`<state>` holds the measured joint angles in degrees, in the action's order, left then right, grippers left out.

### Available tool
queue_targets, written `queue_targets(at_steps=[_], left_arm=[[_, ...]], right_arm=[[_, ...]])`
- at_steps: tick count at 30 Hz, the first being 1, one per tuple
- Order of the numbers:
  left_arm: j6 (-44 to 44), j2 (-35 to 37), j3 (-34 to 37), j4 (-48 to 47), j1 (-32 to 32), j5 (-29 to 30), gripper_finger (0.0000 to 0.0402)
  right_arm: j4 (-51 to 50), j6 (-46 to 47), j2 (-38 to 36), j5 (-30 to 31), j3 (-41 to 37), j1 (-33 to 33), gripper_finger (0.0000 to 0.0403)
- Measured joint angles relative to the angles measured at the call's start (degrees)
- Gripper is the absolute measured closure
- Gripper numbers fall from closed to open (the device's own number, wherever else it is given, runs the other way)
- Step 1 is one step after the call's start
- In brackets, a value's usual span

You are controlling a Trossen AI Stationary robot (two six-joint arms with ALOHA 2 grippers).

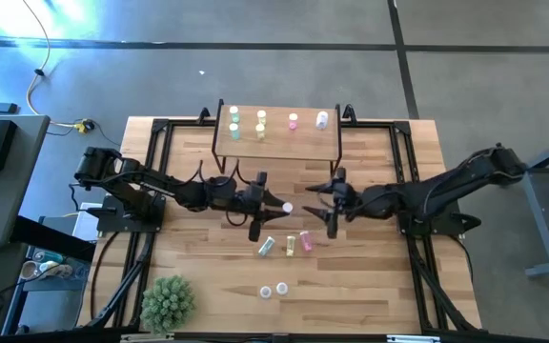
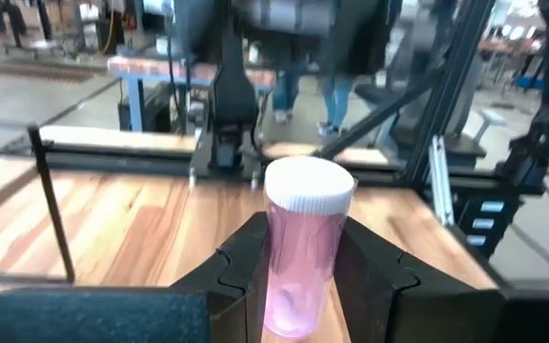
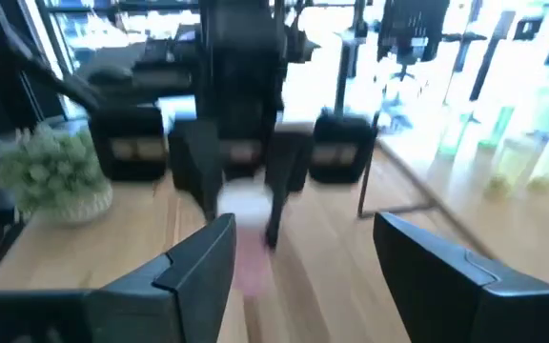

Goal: Pick and place medicine bottles onto shelf by color
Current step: Put the bottom pink pill bottle on the shelf aligned with the other pink pill bottle

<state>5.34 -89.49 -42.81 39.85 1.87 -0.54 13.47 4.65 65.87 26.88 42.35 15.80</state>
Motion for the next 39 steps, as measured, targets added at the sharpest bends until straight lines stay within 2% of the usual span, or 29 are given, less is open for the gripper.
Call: queue_targets(at_steps=[6, 11, 16, 19, 26, 33, 39], left_arm=[[0.0, 0.0, 0.0, -3.7, 0.0, 2.0, 0.0312], [0.0, 0.0, 0.0, -5.9, 0.0, 3.6, 0.0312], [-1.1, 0.0, 0.0, -6.3, 0.0, 4.5, 0.0312], [-1.5, 0.0, 0.0, -6.7, 0.0, 4.5, 0.0312], [-1.5, 0.0, 0.0, -7.2, 0.0, 4.5, 0.0312], [-1.5, 0.0, 0.0, -7.1, 0.0, 4.5, 0.0312], [-1.5, 0.0, 0.0, -7.1, 0.0, 6.0, 0.0312]], right_arm=[[1.4, -4.7, -4.3, -1.0, 0.8, -3.9, 0.0162], [-3.3, -6.6, -3.6, -7.1, 7.2, -8.5, 0.0162], [-14.3, -6.6, -0.5, -9.6, 14.0, -10.7, 0.0162], [-17.9, -6.0, 2.0, -12.8, 15.4, -11.2, 0.0162], [-18.9, -5.6, 8.6, -22.0, 15.6, -11.3, 0.0162], [-18.5, -6.1, 14.1, -23.7, 15.6, -11.3, 0.0162], [-18.1, -5.4, 15.6, -23.8, 15.6, -11.3, 0.0162]])
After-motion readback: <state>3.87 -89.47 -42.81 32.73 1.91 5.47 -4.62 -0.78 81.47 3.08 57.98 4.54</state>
